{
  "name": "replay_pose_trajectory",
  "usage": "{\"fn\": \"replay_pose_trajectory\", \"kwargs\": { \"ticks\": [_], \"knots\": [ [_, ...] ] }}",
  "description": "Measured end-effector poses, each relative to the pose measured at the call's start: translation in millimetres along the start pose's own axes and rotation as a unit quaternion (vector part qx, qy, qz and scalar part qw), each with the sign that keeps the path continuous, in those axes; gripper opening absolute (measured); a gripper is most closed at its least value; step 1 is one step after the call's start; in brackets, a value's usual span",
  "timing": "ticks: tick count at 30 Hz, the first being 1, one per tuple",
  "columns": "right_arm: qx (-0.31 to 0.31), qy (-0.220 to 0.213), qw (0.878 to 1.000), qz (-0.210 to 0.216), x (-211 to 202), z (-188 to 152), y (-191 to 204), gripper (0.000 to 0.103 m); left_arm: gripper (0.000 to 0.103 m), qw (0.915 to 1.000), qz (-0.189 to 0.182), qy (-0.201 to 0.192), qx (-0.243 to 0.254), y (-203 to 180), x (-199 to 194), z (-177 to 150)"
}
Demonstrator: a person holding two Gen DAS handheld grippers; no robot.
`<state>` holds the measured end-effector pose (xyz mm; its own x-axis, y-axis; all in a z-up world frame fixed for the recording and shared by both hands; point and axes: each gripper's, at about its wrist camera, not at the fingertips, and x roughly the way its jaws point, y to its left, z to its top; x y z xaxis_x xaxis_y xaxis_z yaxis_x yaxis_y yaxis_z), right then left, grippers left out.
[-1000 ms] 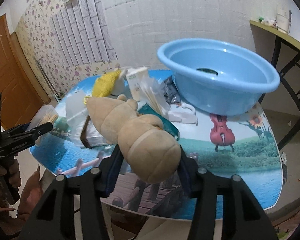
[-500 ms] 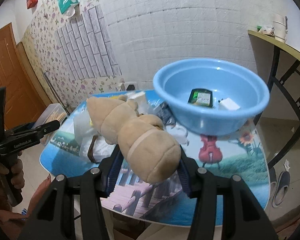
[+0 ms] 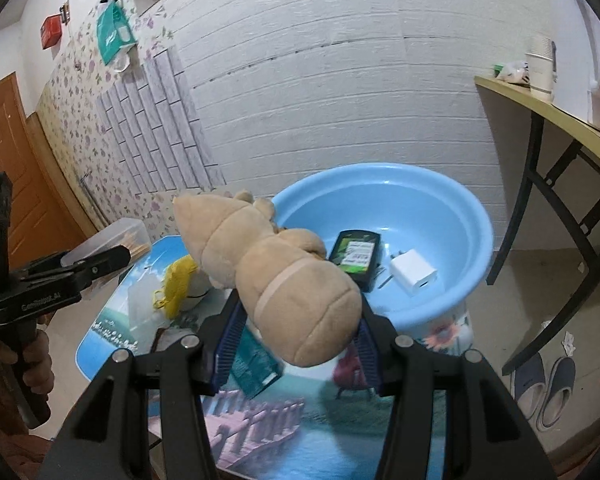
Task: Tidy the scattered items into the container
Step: 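Carry the toothpick box and plush toy over the basin and release both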
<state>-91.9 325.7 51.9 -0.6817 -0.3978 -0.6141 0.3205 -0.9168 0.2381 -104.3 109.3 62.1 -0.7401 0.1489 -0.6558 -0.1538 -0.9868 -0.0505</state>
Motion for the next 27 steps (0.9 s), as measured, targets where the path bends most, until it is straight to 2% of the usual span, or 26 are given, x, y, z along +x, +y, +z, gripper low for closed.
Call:
{"fn": "replay_pose_trajectory", "kwargs": {
  "ticks": [13, 27],
  "knots": [
    [0.032, 0.010, 0.999, -0.030, 33, 15, -48, 0.050, 0.060, 0.9977, -0.037, 0.011, 0.056, -65, 60, 40],
    [0.033, 0.032, 0.998, -0.034, 61, 18, -63, 0.051, 0.060, 0.9944, -0.057, 0.030, 0.083, -94, 96, 46]
  ]
}}
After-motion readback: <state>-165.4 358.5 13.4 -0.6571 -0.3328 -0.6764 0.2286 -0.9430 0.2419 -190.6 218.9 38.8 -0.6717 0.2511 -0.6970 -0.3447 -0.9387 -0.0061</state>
